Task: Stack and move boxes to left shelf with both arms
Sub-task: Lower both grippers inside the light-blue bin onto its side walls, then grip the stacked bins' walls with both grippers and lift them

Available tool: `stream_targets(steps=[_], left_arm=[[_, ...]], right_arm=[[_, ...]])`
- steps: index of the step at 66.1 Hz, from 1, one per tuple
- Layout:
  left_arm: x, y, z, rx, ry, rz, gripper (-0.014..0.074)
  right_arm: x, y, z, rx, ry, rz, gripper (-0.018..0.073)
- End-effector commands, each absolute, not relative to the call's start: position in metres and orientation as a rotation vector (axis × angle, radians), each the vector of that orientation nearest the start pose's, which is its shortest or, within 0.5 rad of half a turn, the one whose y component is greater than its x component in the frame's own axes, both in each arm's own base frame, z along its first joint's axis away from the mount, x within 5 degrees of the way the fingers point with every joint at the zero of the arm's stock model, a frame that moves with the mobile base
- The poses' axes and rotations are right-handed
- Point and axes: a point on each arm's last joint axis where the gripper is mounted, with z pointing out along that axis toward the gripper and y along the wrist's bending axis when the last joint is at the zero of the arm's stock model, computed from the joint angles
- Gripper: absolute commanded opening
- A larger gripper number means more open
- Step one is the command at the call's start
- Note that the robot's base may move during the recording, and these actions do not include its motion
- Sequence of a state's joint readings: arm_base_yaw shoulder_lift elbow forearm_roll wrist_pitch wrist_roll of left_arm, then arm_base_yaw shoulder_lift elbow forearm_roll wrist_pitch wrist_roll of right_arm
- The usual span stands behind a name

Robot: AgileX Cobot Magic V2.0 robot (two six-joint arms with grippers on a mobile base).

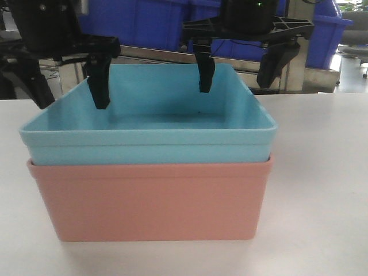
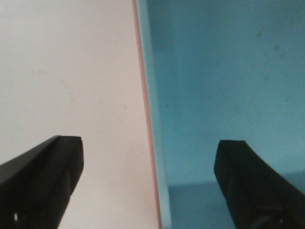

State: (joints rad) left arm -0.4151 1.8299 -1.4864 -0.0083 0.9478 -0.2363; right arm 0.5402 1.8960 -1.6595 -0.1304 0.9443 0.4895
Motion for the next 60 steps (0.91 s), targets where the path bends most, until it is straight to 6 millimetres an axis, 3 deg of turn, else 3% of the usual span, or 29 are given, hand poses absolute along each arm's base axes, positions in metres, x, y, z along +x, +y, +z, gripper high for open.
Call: stream_targets(steps=[1, 22, 37, 46, 60], left_arm=[[0.360, -0.162, 0.277, 0.226, 2.703, -0.212, 0.0461], [0.370, -0.167, 0.248, 0.227, 2.761, -0.192, 0.0461], [0.373, -0.168, 0.241, 0.227, 2.764, -0.191, 0.0441], [0.373, -0.169, 0.240, 0.227, 2.766, -0.190, 0.0300], [0.373, -0.169, 0.240, 0.226, 2.772, -0.191, -0.0023]], right_arm=[[0.365, 0.208, 0.308, -0.156, 2.555, 0.213, 0.0612], [0.380, 0.216, 0.256, -0.194, 2.688, 0.122, 0.0612], [0.384, 0.218, 0.241, -0.200, 2.717, 0.103, 0.0597], [0.384, 0.219, 0.241, -0.200, 2.710, 0.108, 0.0449], [0.384, 0.219, 0.241, -0.200, 2.712, 0.106, 0.0062]])
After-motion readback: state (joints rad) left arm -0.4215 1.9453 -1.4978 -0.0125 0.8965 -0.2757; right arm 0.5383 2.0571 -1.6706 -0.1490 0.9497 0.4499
